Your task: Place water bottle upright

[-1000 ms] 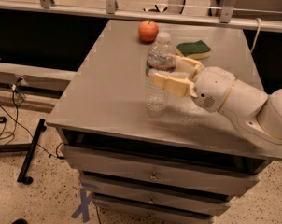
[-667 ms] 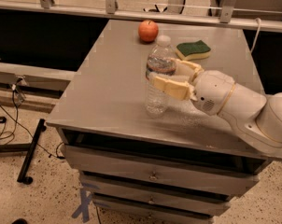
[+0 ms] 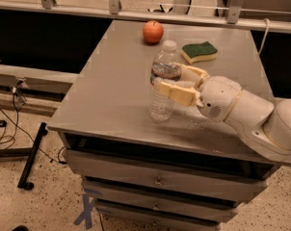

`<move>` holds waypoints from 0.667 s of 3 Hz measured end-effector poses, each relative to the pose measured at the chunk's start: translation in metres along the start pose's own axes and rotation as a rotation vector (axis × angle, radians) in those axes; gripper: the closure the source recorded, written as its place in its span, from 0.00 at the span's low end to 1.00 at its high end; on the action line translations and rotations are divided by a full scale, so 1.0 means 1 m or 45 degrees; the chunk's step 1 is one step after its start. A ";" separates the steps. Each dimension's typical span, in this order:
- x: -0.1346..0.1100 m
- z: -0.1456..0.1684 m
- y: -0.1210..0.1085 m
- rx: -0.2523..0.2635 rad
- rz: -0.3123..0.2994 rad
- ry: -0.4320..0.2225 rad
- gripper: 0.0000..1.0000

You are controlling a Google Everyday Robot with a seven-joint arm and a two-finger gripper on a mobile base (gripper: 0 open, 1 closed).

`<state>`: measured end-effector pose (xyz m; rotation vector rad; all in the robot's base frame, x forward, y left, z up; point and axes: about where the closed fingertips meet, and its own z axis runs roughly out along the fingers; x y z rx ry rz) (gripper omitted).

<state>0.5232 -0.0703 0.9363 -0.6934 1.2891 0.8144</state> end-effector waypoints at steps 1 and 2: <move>0.002 -0.001 0.000 -0.003 0.006 -0.002 0.39; 0.003 -0.002 0.001 -0.001 0.010 -0.005 0.16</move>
Offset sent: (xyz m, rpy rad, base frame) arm -0.0019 -0.0070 -0.0060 0.0139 0.0078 -0.0071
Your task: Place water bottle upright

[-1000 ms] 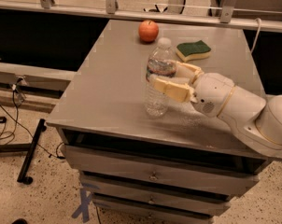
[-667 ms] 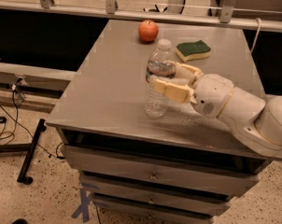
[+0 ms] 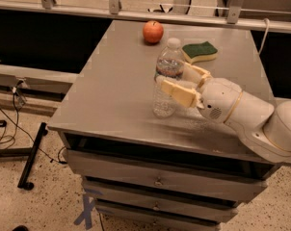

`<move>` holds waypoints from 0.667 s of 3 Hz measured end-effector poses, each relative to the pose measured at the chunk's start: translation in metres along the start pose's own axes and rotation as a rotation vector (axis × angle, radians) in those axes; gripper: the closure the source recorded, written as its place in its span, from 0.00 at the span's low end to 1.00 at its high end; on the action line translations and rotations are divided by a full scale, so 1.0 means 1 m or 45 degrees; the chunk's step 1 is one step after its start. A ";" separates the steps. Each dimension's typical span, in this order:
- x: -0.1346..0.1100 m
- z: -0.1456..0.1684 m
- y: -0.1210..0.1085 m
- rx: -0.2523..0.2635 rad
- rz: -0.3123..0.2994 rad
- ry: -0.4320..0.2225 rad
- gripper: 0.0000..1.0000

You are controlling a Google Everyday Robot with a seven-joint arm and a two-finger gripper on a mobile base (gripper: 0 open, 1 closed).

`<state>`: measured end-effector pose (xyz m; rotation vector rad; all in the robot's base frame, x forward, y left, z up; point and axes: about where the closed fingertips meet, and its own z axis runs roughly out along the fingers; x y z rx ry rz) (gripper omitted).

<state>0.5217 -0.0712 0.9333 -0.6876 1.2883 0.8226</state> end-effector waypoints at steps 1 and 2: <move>0.001 -0.002 0.000 0.003 0.001 -0.002 0.00; 0.001 -0.003 0.001 0.006 0.001 -0.002 0.00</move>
Offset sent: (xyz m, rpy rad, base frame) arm -0.0053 -0.0116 -0.0043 0.0042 0.0044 -0.0236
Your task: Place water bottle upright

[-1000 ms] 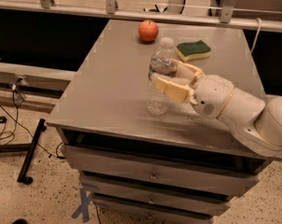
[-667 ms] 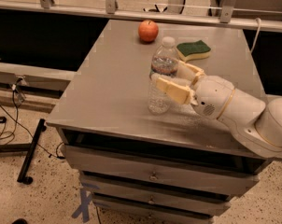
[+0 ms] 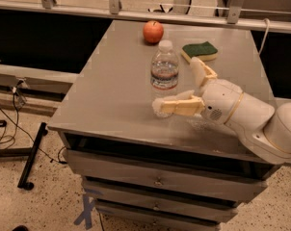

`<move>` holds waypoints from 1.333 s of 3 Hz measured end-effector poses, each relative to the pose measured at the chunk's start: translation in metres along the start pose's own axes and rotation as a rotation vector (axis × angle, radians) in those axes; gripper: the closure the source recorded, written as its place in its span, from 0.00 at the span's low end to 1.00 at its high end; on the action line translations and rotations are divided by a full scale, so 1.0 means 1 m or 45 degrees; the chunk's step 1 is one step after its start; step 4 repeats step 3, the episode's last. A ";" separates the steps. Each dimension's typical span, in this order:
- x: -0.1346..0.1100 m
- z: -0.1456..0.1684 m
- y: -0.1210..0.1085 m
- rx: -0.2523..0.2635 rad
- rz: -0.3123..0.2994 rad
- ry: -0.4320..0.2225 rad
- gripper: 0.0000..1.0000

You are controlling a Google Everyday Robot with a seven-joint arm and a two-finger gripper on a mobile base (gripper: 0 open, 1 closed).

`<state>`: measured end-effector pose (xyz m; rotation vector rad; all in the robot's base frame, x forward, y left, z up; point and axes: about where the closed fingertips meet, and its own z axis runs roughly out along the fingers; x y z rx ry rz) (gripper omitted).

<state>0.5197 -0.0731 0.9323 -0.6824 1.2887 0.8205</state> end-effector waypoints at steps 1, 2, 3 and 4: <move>-0.003 -0.019 -0.003 0.017 -0.025 0.060 0.00; -0.018 -0.067 -0.015 0.071 -0.069 0.190 0.00; -0.016 -0.073 -0.014 0.061 -0.065 0.217 0.00; -0.016 -0.073 -0.014 0.061 -0.065 0.217 0.00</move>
Offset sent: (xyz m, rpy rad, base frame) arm -0.0558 -0.1596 0.0183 -0.3232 0.1077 -0.1522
